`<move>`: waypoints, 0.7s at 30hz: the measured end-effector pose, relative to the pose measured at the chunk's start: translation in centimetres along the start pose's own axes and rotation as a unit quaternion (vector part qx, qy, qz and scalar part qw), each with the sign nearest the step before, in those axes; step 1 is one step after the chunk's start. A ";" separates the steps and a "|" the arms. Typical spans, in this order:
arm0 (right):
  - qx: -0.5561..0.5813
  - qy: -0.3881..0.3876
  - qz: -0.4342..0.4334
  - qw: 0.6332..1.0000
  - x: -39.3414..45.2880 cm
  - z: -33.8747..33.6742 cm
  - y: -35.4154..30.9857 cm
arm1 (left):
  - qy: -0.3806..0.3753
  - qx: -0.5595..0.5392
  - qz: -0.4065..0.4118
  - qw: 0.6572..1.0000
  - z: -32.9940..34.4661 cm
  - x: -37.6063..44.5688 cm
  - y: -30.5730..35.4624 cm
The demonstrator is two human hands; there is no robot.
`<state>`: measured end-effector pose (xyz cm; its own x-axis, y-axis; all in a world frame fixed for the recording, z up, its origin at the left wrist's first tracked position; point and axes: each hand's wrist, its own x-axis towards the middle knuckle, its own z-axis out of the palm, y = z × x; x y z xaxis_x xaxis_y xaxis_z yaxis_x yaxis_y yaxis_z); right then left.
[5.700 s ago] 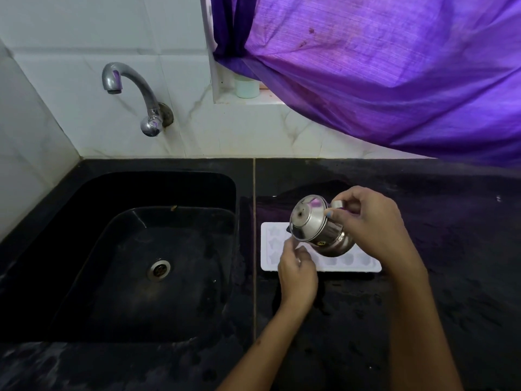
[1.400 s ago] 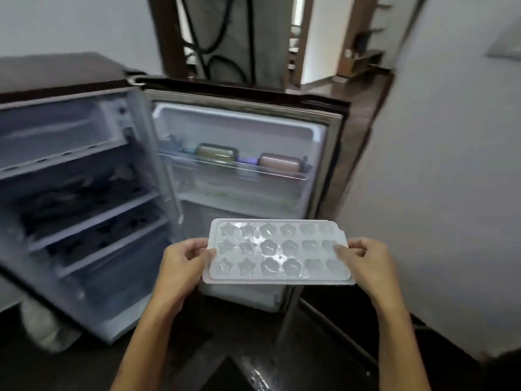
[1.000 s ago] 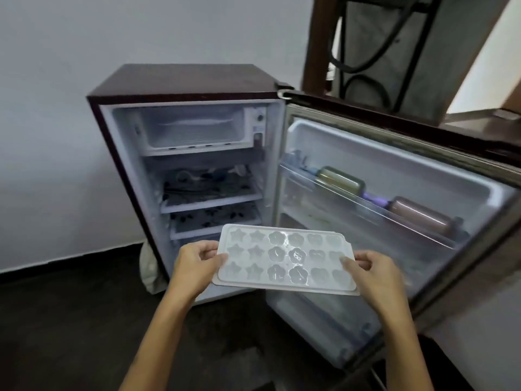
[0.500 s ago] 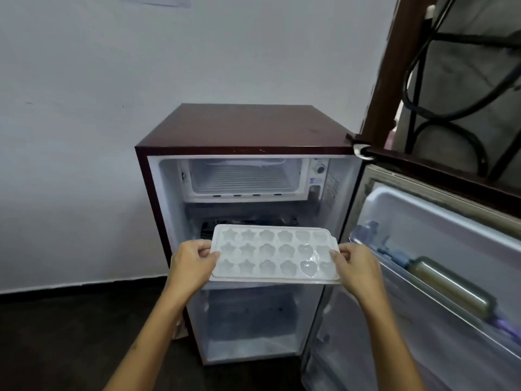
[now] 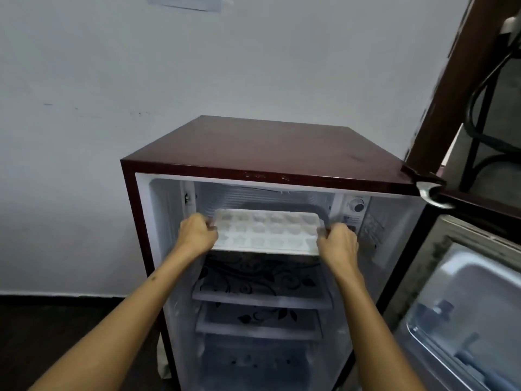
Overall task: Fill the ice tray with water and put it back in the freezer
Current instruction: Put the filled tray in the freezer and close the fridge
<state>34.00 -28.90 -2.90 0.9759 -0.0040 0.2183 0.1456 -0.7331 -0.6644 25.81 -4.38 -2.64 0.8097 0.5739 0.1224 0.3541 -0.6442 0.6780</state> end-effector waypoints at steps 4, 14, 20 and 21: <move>-0.002 -0.003 -0.016 1.000 3.8 2.8 0.1 | -0.003 0.031 0.012 0.999 1.7 4.4 0.3; 0.005 0.051 -0.060 0.997 10.7 8.2 0.0 | 0.043 0.029 0.045 0.998 4.5 11.7 -0.4; 0.013 0.086 -0.104 0.991 12.9 9.6 0.7 | 0.044 0.022 0.068 0.996 5.7 13.7 0.1; 0.010 0.091 -0.108 0.990 13.2 9.8 0.8 | 0.039 0.022 0.071 0.996 5.8 14.0 0.1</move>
<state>48.61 -22.89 -7.50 0.8761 0.0269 0.4814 0.3527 -0.7165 -0.6018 39.91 0.63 -5.09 0.8144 0.5124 0.2725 0.2607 -0.7425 0.6170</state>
